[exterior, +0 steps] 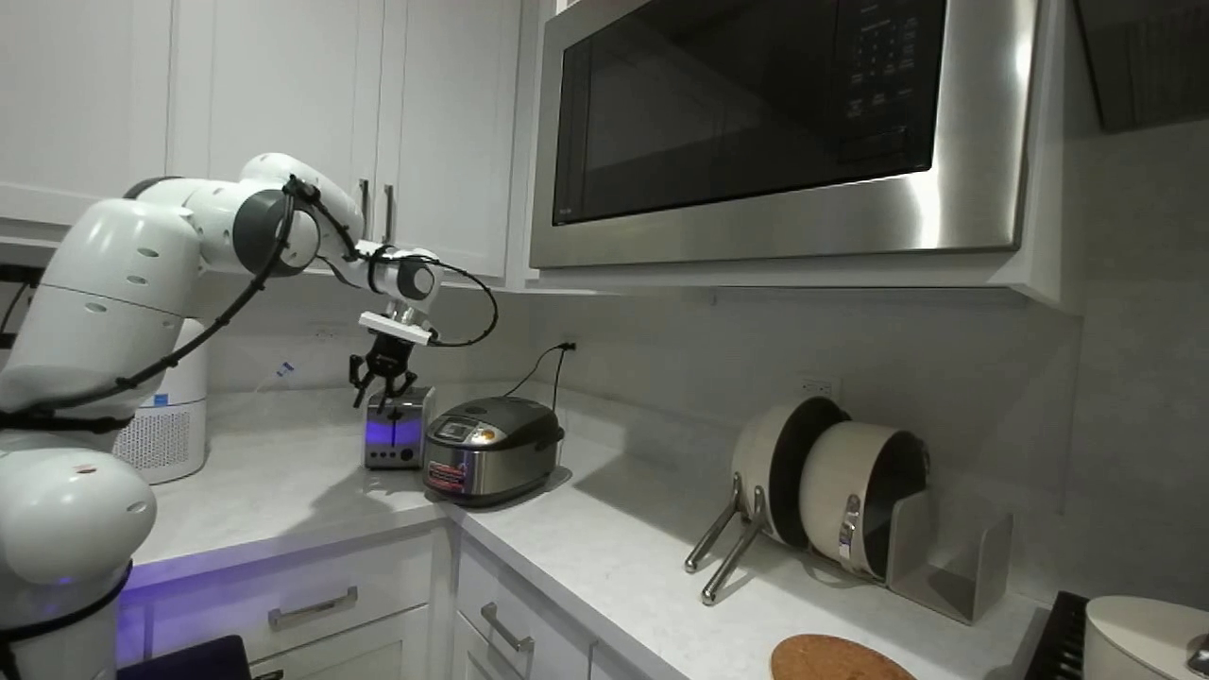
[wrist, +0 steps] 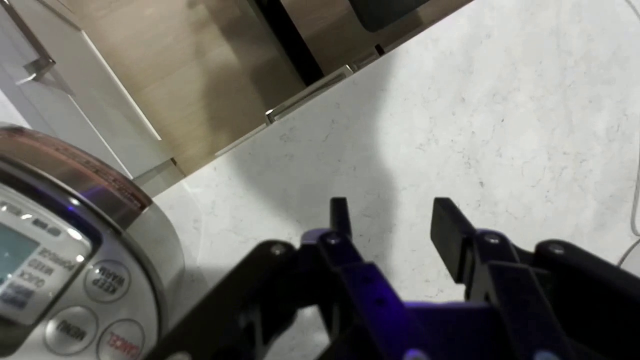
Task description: Press a button on the toaster to release the lever upwards
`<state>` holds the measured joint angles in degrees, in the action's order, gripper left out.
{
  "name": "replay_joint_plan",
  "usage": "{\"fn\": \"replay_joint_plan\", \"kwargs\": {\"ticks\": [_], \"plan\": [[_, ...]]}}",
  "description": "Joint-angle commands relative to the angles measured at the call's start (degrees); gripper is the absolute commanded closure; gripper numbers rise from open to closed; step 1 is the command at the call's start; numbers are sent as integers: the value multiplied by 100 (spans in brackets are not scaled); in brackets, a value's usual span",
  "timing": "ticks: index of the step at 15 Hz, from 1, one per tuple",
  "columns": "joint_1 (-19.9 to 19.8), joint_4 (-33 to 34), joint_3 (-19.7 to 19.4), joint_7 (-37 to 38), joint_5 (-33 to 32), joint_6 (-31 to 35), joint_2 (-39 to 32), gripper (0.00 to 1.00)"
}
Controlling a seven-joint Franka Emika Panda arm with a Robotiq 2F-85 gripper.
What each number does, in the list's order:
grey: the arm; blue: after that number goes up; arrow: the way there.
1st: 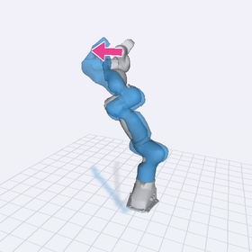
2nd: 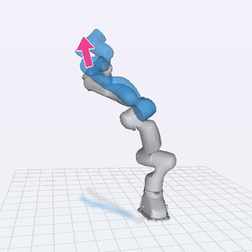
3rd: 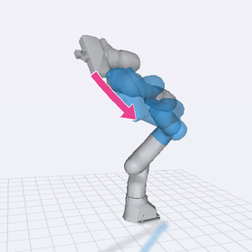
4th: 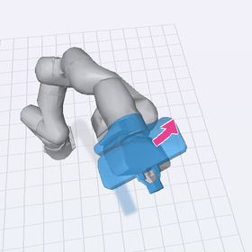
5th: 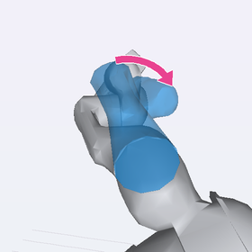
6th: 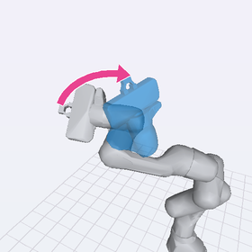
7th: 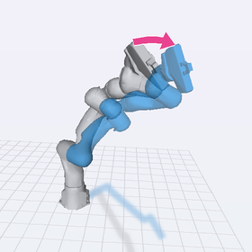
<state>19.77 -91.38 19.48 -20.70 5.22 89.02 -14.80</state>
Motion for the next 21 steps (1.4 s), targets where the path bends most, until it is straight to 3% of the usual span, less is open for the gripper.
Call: {"fn": "replay_joint_plan", "kwargs": {"ticks": [1, 3, 4, 6, 7, 13, 16, 21], "plan": [[-140, -247, -109, 222, -13, -177, 443, 22], [-318, -78, -273, 273, 103, -411, 393, 7], [-139, -68, -146, 133, 0, -228, 290, 25], [-289, -64, -263, 133, 41, -287, 316, 10], [-341, -65, -283, 132, 49, -293, 317, 7], [-317, -64, -260, 133, 52, -298, 317, 7], [-272, -139, -223, 152, 14, -302, 358, 0], [114, -444, 59, 460, -257, -456, 687, 0]]}}
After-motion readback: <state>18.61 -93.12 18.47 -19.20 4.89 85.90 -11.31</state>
